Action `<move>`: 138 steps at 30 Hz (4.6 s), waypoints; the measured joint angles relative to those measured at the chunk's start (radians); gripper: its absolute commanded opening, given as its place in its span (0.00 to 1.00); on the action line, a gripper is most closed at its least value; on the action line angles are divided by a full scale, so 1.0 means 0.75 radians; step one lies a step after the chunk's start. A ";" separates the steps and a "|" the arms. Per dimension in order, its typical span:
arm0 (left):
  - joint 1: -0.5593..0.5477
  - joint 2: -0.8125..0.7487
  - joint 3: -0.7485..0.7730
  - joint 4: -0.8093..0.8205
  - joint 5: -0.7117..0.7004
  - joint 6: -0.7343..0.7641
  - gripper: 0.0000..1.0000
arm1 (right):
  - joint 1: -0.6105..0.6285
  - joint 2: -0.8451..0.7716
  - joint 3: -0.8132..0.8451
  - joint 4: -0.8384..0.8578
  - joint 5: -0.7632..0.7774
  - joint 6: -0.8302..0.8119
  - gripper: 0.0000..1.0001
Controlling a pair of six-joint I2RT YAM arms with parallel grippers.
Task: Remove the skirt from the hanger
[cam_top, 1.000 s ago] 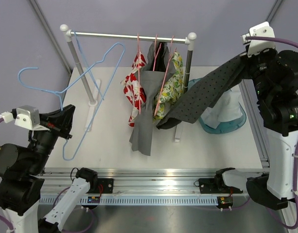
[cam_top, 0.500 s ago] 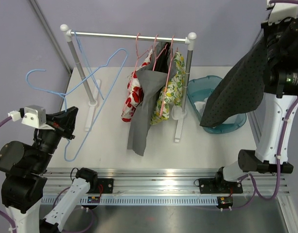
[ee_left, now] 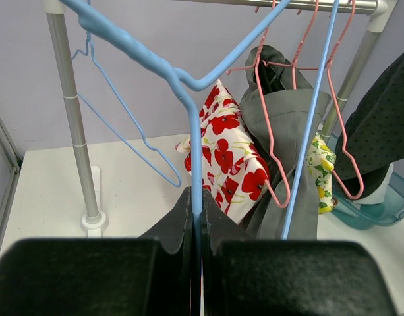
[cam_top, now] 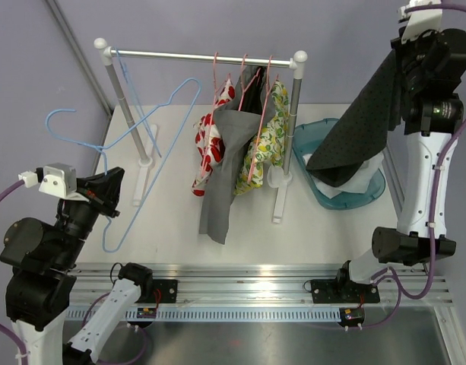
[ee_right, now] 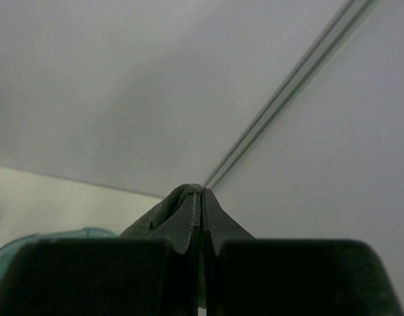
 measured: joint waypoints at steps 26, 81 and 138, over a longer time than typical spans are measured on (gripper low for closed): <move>0.000 -0.023 -0.080 0.020 0.002 -0.008 0.00 | -0.026 -0.081 -1.222 0.002 -0.441 0.041 0.00; 0.005 1.176 0.556 0.204 -0.453 0.163 0.00 | -0.061 -0.668 -1.418 -0.259 -1.096 0.255 1.00; 0.007 0.743 0.020 0.386 0.428 -0.087 0.98 | -0.061 -0.686 -1.482 -0.260 -1.221 0.140 1.00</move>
